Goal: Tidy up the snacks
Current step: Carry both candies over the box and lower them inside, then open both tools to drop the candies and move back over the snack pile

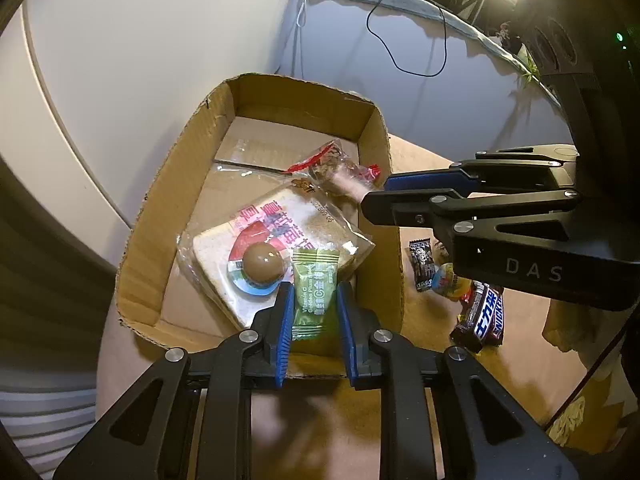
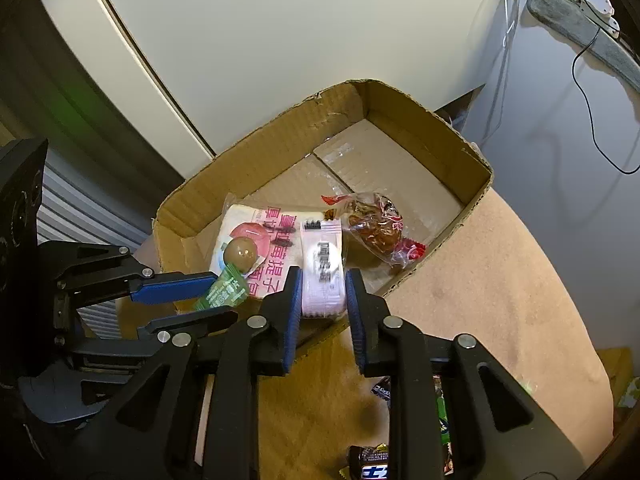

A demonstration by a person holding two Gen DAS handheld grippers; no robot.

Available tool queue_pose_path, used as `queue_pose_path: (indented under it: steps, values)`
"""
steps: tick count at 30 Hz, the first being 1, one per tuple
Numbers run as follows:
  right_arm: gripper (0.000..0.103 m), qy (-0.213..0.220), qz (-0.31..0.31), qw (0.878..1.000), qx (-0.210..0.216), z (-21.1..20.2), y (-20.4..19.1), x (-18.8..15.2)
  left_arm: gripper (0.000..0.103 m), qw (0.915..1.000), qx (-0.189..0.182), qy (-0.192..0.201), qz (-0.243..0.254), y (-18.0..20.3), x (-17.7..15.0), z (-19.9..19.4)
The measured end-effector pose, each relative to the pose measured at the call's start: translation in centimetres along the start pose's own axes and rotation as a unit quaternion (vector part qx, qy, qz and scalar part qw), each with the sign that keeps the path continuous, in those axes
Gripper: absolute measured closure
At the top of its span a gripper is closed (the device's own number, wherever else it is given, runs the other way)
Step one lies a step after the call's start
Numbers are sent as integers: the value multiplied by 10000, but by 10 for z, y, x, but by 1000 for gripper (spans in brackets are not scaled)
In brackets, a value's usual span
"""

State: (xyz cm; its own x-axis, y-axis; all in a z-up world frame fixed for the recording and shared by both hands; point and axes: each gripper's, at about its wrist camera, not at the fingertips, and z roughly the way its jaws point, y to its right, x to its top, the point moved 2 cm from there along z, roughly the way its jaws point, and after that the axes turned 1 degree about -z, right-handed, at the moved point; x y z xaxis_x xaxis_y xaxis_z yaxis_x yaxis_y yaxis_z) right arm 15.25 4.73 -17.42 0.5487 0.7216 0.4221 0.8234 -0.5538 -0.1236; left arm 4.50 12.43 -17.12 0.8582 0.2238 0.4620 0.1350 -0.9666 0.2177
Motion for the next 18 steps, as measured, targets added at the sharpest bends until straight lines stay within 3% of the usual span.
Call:
queue_pose_path:
  steps: [3,4,7,18]
  values:
    - [62,14,50,10000,-19,-1,1,0,65,10000,48,-21,-58,-2,0,1]
    - [53,43,60,10000,-48,-2,2,0,64,10000,45,-15,-83,-3,1,0]
    - [39,155,123,9997,-169,-6,5,0,64,9999,49,-13,-87,-3,1,0]
    - [31,202,343,9990,-195,-15,20,-6,64,10000,-12,-1,-49,4,1,-1]
